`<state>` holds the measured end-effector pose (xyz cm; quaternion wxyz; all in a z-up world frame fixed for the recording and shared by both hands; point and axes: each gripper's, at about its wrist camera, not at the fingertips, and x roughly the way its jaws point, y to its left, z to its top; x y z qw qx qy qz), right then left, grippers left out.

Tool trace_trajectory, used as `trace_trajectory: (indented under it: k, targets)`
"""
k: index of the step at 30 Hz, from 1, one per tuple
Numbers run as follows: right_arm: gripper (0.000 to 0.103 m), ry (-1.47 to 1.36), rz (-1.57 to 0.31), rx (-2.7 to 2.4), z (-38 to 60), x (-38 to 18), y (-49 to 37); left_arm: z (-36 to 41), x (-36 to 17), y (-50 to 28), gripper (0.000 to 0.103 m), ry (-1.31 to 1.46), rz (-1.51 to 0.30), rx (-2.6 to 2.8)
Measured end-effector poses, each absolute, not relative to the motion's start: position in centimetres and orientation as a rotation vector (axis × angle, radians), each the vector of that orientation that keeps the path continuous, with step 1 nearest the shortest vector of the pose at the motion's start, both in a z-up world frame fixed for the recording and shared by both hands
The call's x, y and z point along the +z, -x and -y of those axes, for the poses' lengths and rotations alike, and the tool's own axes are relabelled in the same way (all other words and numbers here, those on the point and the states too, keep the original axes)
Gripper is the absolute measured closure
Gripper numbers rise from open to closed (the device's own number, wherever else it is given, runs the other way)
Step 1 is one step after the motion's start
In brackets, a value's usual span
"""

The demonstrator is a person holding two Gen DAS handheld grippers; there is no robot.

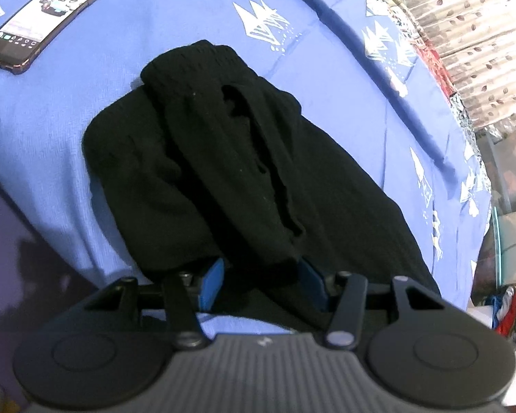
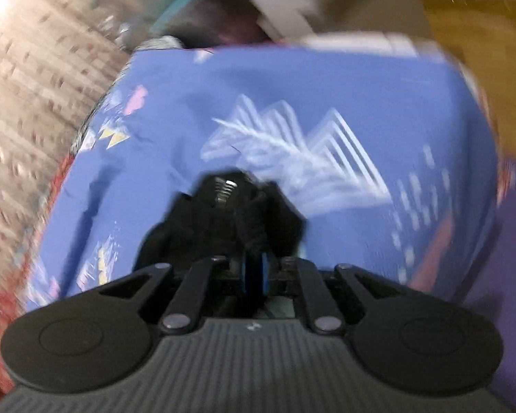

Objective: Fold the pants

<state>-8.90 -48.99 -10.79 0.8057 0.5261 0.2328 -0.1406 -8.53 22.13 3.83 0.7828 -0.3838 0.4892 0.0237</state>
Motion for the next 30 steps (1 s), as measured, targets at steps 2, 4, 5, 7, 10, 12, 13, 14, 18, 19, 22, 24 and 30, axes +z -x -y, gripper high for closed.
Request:
trace_trajectory:
  k: [2, 4, 5, 7, 10, 12, 13, 14, 18, 19, 22, 24, 30]
  targets:
    - [0.081, -1.2, -0.417, -0.293, 49.4, -10.5, 10.5, -22.3, 4.2, 8.8, 0.054, 0.814, -1.048, 0.044]
    - [0.074, -1.203, -0.351, -0.347, 49.4, -9.5, 11.5, -22.7, 5.0, 9.0, 0.054, 0.798, -1.031, 0.051]
    - [0.069, -1.175, -0.324, -0.413, 49.4, -8.7, 12.2, -23.0, 5.5, 9.2, 0.054, 0.793, -1.017, 0.058]
    - [0.068, -1.086, -0.267, -0.492, 48.5, -6.6, 13.2, -24.0, 6.6, 9.5, 0.054, 0.787, -0.973, 0.081]
    - [0.068, -0.983, -0.251, -0.352, 46.6, -4.5, 12.6, -25.6, 8.0, 10.1, 0.051, 0.791, -0.901, 0.114]
    - [0.067, -0.909, -0.304, -0.247, 44.6, -3.4, 10.9, -26.4, 8.2, 10.3, 0.049, 0.796, -0.88, 0.141]
    - [0.067, -0.873, -0.336, -0.196, 43.3, -3.0, 9.9, -26.8, 8.0, 10.3, 0.048, 0.8, -0.881, 0.165]
    - [0.067, -0.843, -0.365, -0.155, 42.1, -2.8, 9.1, -27.0, 7.7, 10.3, 0.048, 0.809, -0.884, 0.184]
    - [0.067, -0.798, -0.485, 0.012, 37.1, -2.7, 6.1, -28.8, 6.0, 10.5, 0.041, 0.922, -0.879, 0.194]
    - [0.067, -0.787, -0.515, 0.054, 35.8, -2.8, 5.5, -29.3, 5.7, 10.4, 0.038, 0.952, -0.873, 0.193]
    - [0.066, -0.723, -0.59, 0.13, 32.2, -3.1, 4.0, -30.1, 4.9, 8.8, 0.036, 1.005, -0.858, 0.176]
    - [0.066, -0.72, -0.634, 0.155, 31.0, -3.4, 3.4, -30.4, 4.5, 7.5, 0.036, 1.011, -0.862, 0.15]
    - [0.066, -0.694, -0.704, 0.173, 28.5, -4.0, 3.6, -29.5, 2.5, 3.2, 0.033, 0.961, -0.966, 0.16]
